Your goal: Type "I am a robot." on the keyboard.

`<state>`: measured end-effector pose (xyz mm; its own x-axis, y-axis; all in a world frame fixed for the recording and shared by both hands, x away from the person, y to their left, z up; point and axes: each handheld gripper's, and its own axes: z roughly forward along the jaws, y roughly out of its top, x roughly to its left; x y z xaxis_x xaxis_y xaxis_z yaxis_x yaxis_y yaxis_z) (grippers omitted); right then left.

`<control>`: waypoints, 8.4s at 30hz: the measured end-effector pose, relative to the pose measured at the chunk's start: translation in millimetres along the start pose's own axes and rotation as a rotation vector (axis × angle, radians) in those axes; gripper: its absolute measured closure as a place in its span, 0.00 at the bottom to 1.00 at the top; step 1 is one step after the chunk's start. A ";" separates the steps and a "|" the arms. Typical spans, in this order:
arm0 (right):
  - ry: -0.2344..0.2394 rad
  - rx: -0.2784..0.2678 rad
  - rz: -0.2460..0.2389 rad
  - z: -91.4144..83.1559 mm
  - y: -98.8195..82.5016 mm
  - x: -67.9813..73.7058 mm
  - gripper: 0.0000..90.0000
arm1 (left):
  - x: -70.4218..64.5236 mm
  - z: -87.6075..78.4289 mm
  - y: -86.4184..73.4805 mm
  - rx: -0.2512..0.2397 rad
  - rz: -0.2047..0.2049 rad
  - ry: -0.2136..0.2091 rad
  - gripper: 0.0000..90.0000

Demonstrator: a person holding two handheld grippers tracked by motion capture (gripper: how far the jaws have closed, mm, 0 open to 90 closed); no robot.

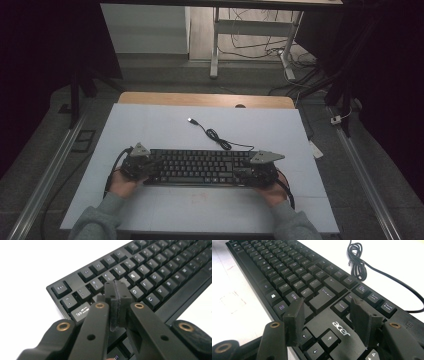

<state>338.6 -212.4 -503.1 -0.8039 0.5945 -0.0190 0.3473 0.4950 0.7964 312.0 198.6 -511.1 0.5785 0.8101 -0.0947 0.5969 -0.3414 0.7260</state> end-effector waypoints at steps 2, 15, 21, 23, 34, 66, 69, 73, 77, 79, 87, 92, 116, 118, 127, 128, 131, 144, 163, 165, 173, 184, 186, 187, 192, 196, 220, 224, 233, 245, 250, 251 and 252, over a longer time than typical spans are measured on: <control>-0.001 -0.001 -0.001 -0.1 0.1 0.4 0.51 | 0.6 -2.3 0.0 -0.008 -0.007 -0.004 0.98; 0.001 -0.007 0.001 -0.1 -0.1 0.1 0.51 | 2.5 -11.7 0.7 -0.065 -0.031 -0.019 0.66; -0.001 0.000 -0.002 -0.1 0.1 0.3 0.51 | 3.0 -13.2 1.2 -0.074 -0.041 -0.022 0.56; -0.001 0.000 -0.002 -0.1 0.1 0.1 0.51 | 3.0 -13.3 1.3 -0.075 -0.042 -0.019 0.54; -0.001 0.000 -0.002 -0.1 0.1 0.2 0.51 | 0.6 -14.1 2.5 -0.078 -0.038 -0.018 0.50; -0.001 -0.004 -0.004 0.2 0.3 0.6 0.51 | -39.9 0.9 11.7 -0.016 0.085 -0.110 0.46; 0.001 -0.005 -0.002 0.0 0.2 0.5 0.51 | -45.8 3.9 12.3 -0.003 0.102 -0.121 0.46; 0.000 -0.007 -0.001 0.1 0.3 0.9 0.51 | -51.7 7.0 12.6 0.011 0.117 -0.134 0.47; 0.000 -0.004 -0.003 0.4 0.3 1.0 0.51 | -55.5 9.9 12.0 0.021 0.130 -0.147 0.51; 0.000 -0.004 -0.003 0.4 0.3 1.0 0.51 | -57.5 11.3 11.4 0.027 0.140 -0.153 0.54; -0.001 -0.001 -0.006 0.6 0.2 1.1 0.51 | -61.3 15.1 10.5 0.043 0.161 -0.167 0.67; -0.001 0.000 -0.006 0.7 0.2 1.1 0.51 | -62.6 18.2 9.9 0.055 0.170 -0.165 0.77; 0.001 0.007 -0.009 2.0 0.0 1.6 0.51 | -65.1 32.7 6.3 0.095 0.190 -0.156 0.98; 0.001 0.007 -0.008 2.0 0.0 1.8 0.51 | -65.3 34.3 5.5 0.090 0.181 -0.159 0.98; 0.003 0.003 -0.007 1.5 0.1 1.4 0.51 | -57.3 19.8 7.8 0.029 0.155 -0.134 0.98; 0.003 0.003 -0.007 1.4 0.1 1.3 0.51 | -55.8 18.2 7.8 0.025 0.149 -0.132 0.98; 0.003 0.004 -0.008 1.5 0.0 1.1 0.51 | -49.1 12.3 7.6 0.003 0.120 -0.138 0.98; 0.008 0.000 -0.011 1.2 0.2 1.4 0.51 | -29.9 2.3 4.6 -0.039 0.031 -0.110 0.59; 0.008 -0.002 -0.010 1.2 0.3 1.4 0.51 | -10.0 -1.7 0.7 -0.020 -0.047 -0.042 0.46; 0.008 -0.001 -0.010 1.2 0.2 1.6 0.51 | -9.9 -1.8 0.7 -0.021 -0.047 -0.040 0.46; 0.007 -0.001 -0.009 1.1 0.4 1.7 0.50 | -9.9 -1.8 1.0 -0.020 -0.044 -0.038 0.45; 0.005 0.000 -0.010 0.8 0.6 2.0 0.50 | -8.8 -0.9 3.1 -0.020 -0.041 -0.034 0.45; 0.005 0.000 -0.010 0.9 0.7 2.0 0.50 | -8.6 -0.2 3.8 -0.021 -0.041 -0.035 0.45; 0.005 0.000 -0.010 0.9 0.7 2.0 0.50 | -8.5 0.1 4.3 -0.022 -0.041 -0.037 0.45; 0.009 -0.005 -0.012 1.7 0.7 2.3 0.50 | -7.5 1.2 7.7 -0.030 -0.035 -0.038 0.47; 0.008 -0.005 -0.016 1.6 1.1 2.3 0.50 | -7.4 3.6 11.6 -0.033 -0.032 -0.033 0.49; 0.006 0.007 -0.017 3.6 0.6 2.5 0.51 | -19.1 31.8 32.2 0.045 0.101 -0.063 0.98; 0.003 0.007 -0.018 3.2 0.9 2.6 0.51 | -20.2 36.7 35.5 0.058 0.106 -0.063 0.98; 0.002 0.007 -0.019 3.0 0.8 2.3 0.51 | -23.0 43.7 35.6 0.092 0.121 -0.056 0.98; 0.004 0.009 -0.021 3.4 0.8 2.6 0.51 | -24.3 47.2 34.3 0.103 0.125 -0.046 0.98; 0.004 0.010 -0.021 3.6 0.7 2.6 0.50 | -24.0 47.8 34.2 0.100 0.125 -0.045 0.98; 0.004 0.009 -0.021 3.6 0.7 2.7 0.51 | -23.8 48.1 34.2 0.100 0.124 -0.044 0.98; 0.004 0.009 -0.022 3.6 0.8 2.6 0.51 | -23.8 48.6 34.1 0.101 0.123 -0.044 0.98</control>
<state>338.5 -208.2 -504.8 -0.8132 0.5810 -0.0339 0.3341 0.5138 0.7901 345.6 144.5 -517.2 0.6730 0.7386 -0.0405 0.5715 -0.4845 0.6623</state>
